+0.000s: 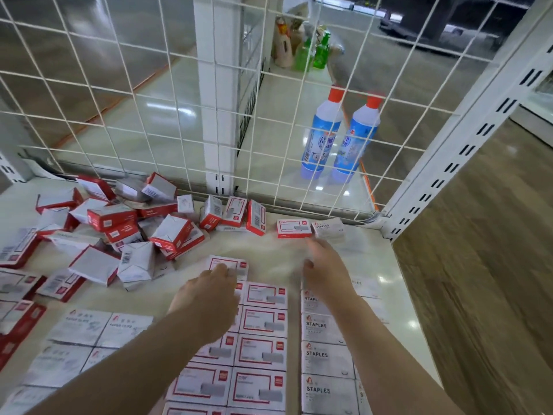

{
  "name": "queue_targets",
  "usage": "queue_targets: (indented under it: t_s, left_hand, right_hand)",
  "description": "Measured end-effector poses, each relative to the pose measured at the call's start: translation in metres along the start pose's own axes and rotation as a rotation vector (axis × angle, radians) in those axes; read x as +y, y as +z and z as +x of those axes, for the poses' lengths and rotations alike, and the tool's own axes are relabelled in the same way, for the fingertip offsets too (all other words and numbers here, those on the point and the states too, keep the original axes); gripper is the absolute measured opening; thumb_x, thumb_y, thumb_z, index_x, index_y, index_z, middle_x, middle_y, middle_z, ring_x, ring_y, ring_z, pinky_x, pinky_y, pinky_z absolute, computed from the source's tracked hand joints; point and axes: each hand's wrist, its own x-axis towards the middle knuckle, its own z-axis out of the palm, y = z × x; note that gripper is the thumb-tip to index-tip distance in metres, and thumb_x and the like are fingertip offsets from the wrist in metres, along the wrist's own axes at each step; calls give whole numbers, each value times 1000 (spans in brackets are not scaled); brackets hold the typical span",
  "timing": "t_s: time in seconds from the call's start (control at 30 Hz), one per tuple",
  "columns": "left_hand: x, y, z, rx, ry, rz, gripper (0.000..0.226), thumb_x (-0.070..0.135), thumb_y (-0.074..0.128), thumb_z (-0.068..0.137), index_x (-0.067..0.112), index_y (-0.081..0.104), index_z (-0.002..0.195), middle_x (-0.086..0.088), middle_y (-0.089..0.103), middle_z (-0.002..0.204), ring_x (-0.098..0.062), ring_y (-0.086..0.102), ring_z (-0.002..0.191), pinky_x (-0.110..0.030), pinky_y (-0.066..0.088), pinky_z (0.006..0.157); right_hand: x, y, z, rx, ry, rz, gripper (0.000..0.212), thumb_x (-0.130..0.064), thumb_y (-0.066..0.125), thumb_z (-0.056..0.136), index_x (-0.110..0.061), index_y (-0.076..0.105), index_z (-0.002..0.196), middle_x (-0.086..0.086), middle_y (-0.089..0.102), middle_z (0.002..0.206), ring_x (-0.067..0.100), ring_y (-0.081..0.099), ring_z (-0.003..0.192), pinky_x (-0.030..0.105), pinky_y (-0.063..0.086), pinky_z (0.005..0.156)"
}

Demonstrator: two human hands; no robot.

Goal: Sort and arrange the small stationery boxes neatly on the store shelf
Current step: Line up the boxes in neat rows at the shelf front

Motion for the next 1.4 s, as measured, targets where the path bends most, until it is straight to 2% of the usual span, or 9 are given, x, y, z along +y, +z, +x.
queue_targets:
  t_s: [0.17,0.3,0.4,0.53,0.7,0.8,0.97,1.17,1.4]
  left_hand:
    - [-7,-5,8,-48,14,-36,40,32,45,96,23,45,134,4,45,132,-11,54,110,-26,50,88]
    - [-9,-4,9,-46,32,-35,40,32,44,96,25,45,135,5,44,134,-11,53,112,-25,48,90]
    - [-10,-5,11,-43,22,-69,39,35,41,97,26,46,134,7,46,135,-10,52,114,-23,48,90]
    - [-12,-4,10,-31,19,-92,38,37,43,95,27,48,131,8,48,132,-11,53,112,-22,49,86]
    - [-12,-4,8,-14,38,-92,36,36,43,96,27,49,130,8,48,130,-10,52,110,-23,48,89]
    - [-11,-4,7,-17,34,-94,37,35,43,96,27,49,132,9,47,131,-8,52,111,-20,47,87]
    - [-11,-4,8,-14,27,-95,36,33,43,96,26,50,130,9,48,129,-8,53,109,-20,48,86]
    - [-9,-3,7,-19,12,-101,38,31,42,97,26,47,134,9,45,133,-8,51,111,-20,45,87]
    - [-8,-8,3,-95,-32,-156,42,34,42,96,25,41,137,7,43,138,-10,51,116,-23,45,90]
  right_hand:
    - [-4,10,24,-48,9,-85,57,-3,35,88,-10,26,144,5,25,152,19,22,139,30,24,113]
    - [-4,13,33,-103,39,-123,56,-10,33,96,-10,12,148,4,8,157,15,4,144,27,11,114]
    - [-6,14,33,-48,36,-119,53,-9,36,93,-9,24,145,7,24,151,19,18,141,28,20,111]
    - [-11,13,30,57,0,-73,38,-6,41,87,-9,51,124,10,52,124,25,42,118,29,35,91]
    - [-7,20,30,21,21,-65,54,-4,38,90,-7,27,143,7,25,150,20,19,140,26,19,110]
    - [-6,18,32,58,32,-9,51,-2,38,88,-9,36,138,6,34,145,20,30,134,26,28,104]
    - [-9,18,32,186,-3,-24,32,-7,47,87,-7,55,118,11,54,114,26,47,109,29,35,85]
    - [-4,24,36,62,43,-63,39,-16,47,92,-8,44,130,8,37,143,24,30,133,31,32,101]
    - [-6,26,24,114,133,-99,40,-32,60,87,-4,56,115,12,42,133,28,38,121,31,33,97]
